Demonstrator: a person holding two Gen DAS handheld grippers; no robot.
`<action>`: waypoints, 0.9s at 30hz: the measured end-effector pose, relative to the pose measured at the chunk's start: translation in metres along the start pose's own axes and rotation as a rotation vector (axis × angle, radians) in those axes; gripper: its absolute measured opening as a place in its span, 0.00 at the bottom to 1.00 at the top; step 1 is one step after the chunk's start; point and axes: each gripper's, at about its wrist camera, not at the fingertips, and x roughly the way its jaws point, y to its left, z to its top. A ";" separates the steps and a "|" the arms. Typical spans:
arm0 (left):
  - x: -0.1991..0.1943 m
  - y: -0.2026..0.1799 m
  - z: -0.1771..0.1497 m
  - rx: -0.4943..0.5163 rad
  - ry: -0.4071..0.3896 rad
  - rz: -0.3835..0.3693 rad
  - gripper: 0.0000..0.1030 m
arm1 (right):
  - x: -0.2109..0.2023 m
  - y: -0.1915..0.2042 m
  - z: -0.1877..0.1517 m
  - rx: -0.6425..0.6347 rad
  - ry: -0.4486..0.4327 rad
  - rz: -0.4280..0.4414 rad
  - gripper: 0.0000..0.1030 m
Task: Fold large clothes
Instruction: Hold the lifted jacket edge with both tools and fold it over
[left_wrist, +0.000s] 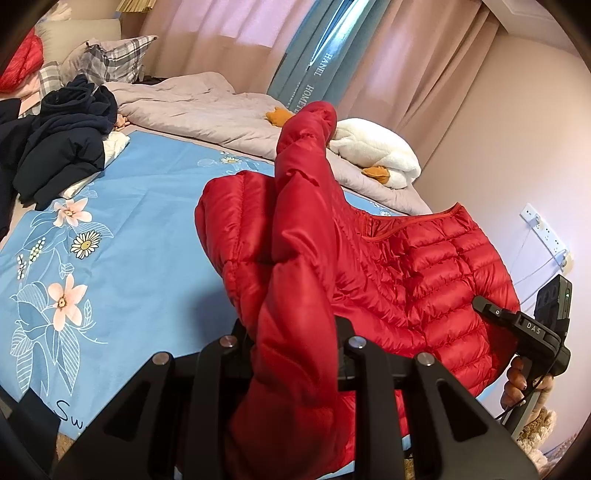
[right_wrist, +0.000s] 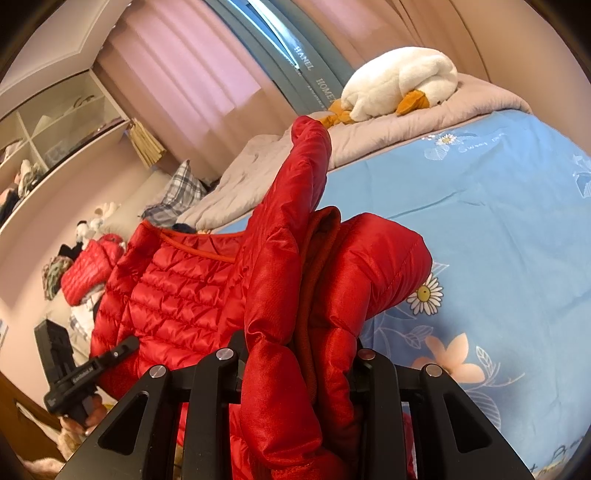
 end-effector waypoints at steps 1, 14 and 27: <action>0.000 0.000 0.000 -0.001 -0.002 0.001 0.23 | 0.001 0.000 0.001 0.000 0.001 0.001 0.30; 0.004 0.001 0.003 -0.018 -0.007 0.010 0.23 | 0.010 0.008 0.008 -0.026 0.002 -0.019 0.30; 0.028 -0.001 0.016 -0.017 -0.022 0.030 0.23 | 0.029 0.016 0.011 -0.016 -0.003 -0.043 0.30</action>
